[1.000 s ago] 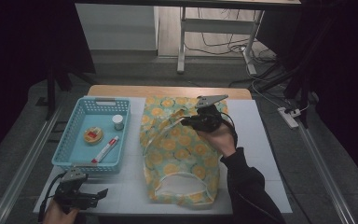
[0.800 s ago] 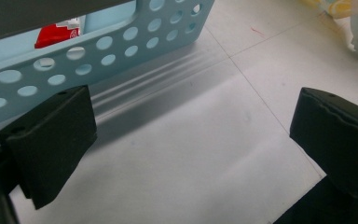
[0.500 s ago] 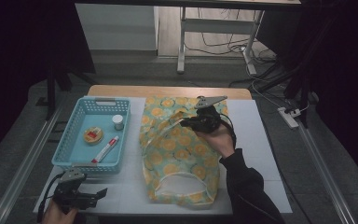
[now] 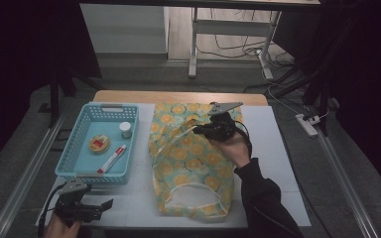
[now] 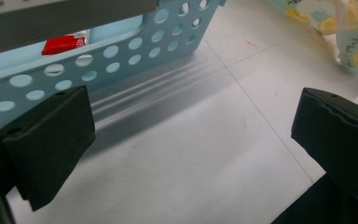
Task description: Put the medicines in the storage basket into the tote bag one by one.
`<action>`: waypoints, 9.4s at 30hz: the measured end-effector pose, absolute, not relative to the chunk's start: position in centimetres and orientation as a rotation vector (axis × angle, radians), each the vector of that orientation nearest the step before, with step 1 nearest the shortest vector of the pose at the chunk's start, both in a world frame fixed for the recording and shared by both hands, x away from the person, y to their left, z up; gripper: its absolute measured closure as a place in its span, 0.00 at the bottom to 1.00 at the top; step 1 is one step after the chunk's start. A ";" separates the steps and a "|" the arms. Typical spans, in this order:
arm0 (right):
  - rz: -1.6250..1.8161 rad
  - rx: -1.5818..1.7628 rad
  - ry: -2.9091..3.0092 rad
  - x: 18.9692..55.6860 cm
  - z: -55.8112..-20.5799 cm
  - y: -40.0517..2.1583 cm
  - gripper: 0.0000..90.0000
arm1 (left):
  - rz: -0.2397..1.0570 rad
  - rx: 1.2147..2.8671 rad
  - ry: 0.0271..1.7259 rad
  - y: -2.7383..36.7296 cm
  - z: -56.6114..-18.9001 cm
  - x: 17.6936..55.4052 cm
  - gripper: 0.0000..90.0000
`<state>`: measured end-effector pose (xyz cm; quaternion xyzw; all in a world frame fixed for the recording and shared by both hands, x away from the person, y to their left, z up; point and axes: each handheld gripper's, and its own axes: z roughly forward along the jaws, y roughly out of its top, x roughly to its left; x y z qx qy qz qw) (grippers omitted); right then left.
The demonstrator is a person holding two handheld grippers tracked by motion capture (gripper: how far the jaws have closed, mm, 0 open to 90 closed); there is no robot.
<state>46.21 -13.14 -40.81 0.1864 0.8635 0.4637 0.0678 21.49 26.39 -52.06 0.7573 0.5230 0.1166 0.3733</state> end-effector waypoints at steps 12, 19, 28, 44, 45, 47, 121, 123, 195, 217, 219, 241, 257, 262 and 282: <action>1.396 0.563 2.599 46.2 -40.8 -13.3 0.99 | 0.285 1.882 1.313 26.7 -51.2 21.2 0.00; 1.399 0.563 2.602 46.2 -40.8 -13.3 0.99 | 0.304 1.905 1.295 26.7 -50.7 21.2 0.00; 1.400 0.558 2.604 46.2 -40.8 -13.3 0.99 | 0.332 1.901 1.251 26.8 -49.9 21.1 0.00; 1.396 0.557 2.595 46.1 -40.7 -13.3 0.99 | 0.349 1.841 1.257 27.9 -48.3 21.4 0.00; 1.395 0.557 2.595 46.1 -40.7 -13.3 0.99 | 0.345 1.837 1.259 28.0 -48.3 21.5 0.00; 1.397 0.557 2.594 46.1 -40.6 -13.3 0.99 | 0.348 1.837 1.248 28.1 -48.0 21.7 0.00; 1.394 0.536 2.585 45.9 -40.6 -13.5 0.99 | 0.384 1.986 1.488 31.5 -47.9 39.5 0.00; 1.393 0.534 2.586 45.9 -40.6 -13.4 0.99 | 0.381 1.984 1.492 31.5 -48.2 39.8 0.00; 1.400 0.539 2.581 45.9 -40.6 -13.4 0.99 | 0.275 2.185 1.584 30.2 -49.1 42.6 0.22; 1.408 0.540 2.565 45.9 -40.6 -13.4 0.99 | 0.307 2.146 1.335 27.2 -44.7 39.1 0.22; 1.403 0.539 2.565 45.9 -40.6 -13.5 0.99 | 0.302 2.140 1.317 26.9 -44.4 38.8 0.22; 1.399 0.543 2.559 46.1 -40.8 -13.5 0.99 | 0.218 2.170 1.090 21.5 -42.2 36.2 0.22; 1.398 0.555 2.555 46.4 -41.0 -13.6 0.99 | 0.185 2.215 0.933 16.6 -41.2 35.5 0.22; 1.399 0.563 2.555 46.5 -41.1 -13.7 0.99 | 0.173 2.227 0.881 15.0 -41.0 35.7 0.22; 1.402 0.605 2.543 47.2 -41.4 -14.1 0.99 | 0.108 2.285 0.757 8.2 -41.9 37.6 0.22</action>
